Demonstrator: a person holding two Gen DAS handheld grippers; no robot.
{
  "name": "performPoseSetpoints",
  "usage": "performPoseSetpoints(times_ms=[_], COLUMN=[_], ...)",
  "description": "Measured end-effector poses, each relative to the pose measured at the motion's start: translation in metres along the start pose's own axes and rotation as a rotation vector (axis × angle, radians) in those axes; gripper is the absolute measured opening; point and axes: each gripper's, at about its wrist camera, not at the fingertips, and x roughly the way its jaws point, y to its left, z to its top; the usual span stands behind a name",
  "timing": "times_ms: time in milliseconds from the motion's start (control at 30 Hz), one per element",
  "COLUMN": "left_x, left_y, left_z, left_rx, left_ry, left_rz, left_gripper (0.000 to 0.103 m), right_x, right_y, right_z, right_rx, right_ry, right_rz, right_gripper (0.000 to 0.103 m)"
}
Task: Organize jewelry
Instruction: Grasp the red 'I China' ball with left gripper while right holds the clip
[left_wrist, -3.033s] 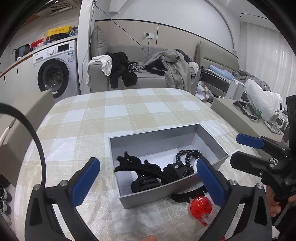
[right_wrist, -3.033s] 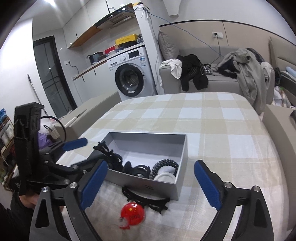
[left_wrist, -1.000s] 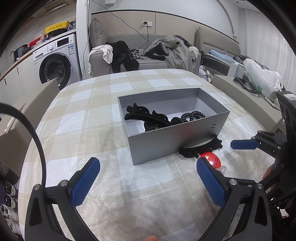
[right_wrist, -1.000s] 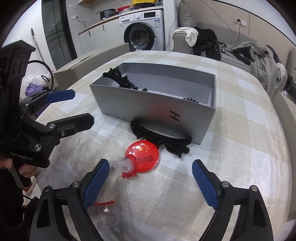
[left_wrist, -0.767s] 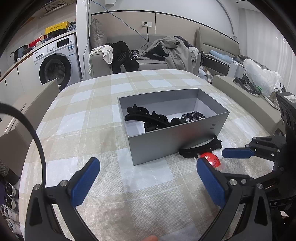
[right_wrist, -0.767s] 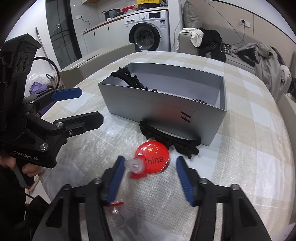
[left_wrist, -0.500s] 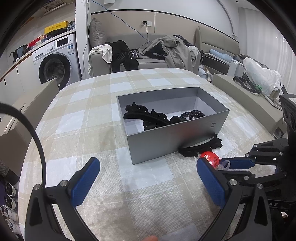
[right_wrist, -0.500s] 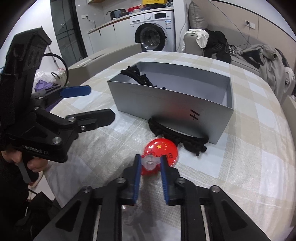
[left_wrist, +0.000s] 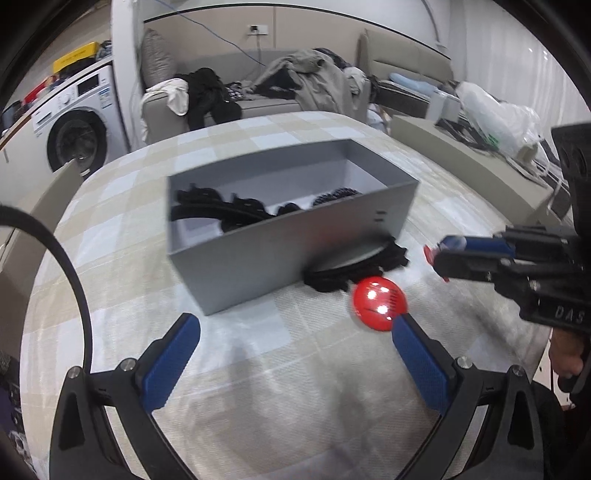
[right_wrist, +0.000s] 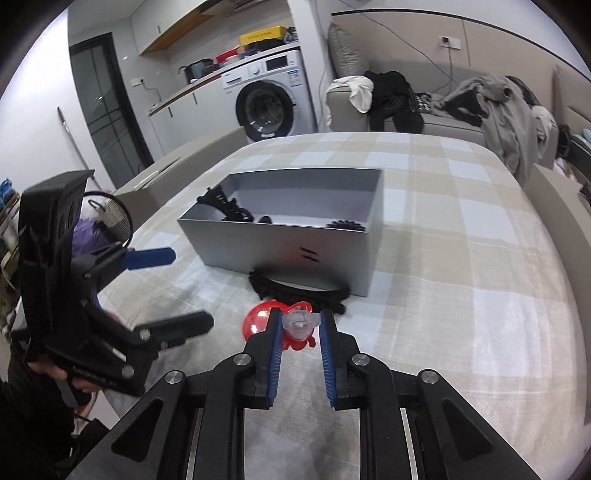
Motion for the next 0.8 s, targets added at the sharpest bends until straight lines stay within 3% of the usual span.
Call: performPoseSetpoints(times_ms=[67, 233, 400, 533, 600, 800], left_x=[0.005, 0.01, 0.021, 0.021, 0.02, 0.015], left_y=[-0.008, -0.02, -0.033, -0.032, -0.031, -0.029], left_z=[0.002, 0.008, 0.007, 0.007, 0.007, 0.004], left_rx=[0.023, 0.069, 0.133, 0.129, 0.128, 0.097], left_ry=[0.02, 0.044, 0.094, 0.097, 0.09, 0.08], left_rz=[-0.03, -0.091, -0.081, -0.105, -0.113, -0.162], left_gripper=[0.093, 0.092, 0.065, 0.054, 0.037, 0.036], right_x=[-0.004, -0.008, -0.01, -0.011, -0.012, -0.012], right_y=[-0.005, -0.014, -0.02, -0.021, -0.021, -0.018], right_z=[-0.001, -0.002, -0.001, -0.001, 0.0, 0.001], right_rx=[0.011, 0.031, 0.045, 0.052, 0.056, 0.048], right_ry=[-0.004, -0.009, -0.015, -0.014, -0.017, -0.018], right_rz=[-0.003, -0.006, 0.0, 0.01, 0.015, 0.014], right_gripper=[0.018, 0.018, 0.018, 0.018, 0.018, 0.018])
